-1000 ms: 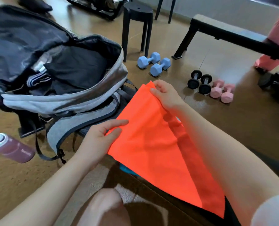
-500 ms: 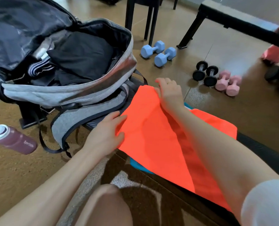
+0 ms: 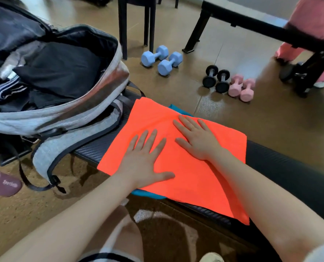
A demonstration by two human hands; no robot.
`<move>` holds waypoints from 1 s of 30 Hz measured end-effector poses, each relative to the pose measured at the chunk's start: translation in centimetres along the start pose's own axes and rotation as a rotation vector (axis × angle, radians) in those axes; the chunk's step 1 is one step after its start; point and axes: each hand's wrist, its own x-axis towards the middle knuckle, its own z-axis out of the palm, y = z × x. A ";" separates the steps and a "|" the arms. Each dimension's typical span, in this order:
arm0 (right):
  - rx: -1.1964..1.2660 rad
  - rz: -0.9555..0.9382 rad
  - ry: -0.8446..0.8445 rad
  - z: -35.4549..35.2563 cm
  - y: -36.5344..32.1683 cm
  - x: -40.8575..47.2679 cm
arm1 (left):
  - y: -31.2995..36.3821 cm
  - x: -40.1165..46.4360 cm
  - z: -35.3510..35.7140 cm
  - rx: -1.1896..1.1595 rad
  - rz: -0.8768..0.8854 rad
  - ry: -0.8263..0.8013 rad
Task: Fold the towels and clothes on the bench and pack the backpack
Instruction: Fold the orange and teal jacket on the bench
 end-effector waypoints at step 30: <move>0.327 0.558 -0.050 2.2 1.7 -17.3 | 1.7 -3.0 1.0 0.015 0.520 -0.003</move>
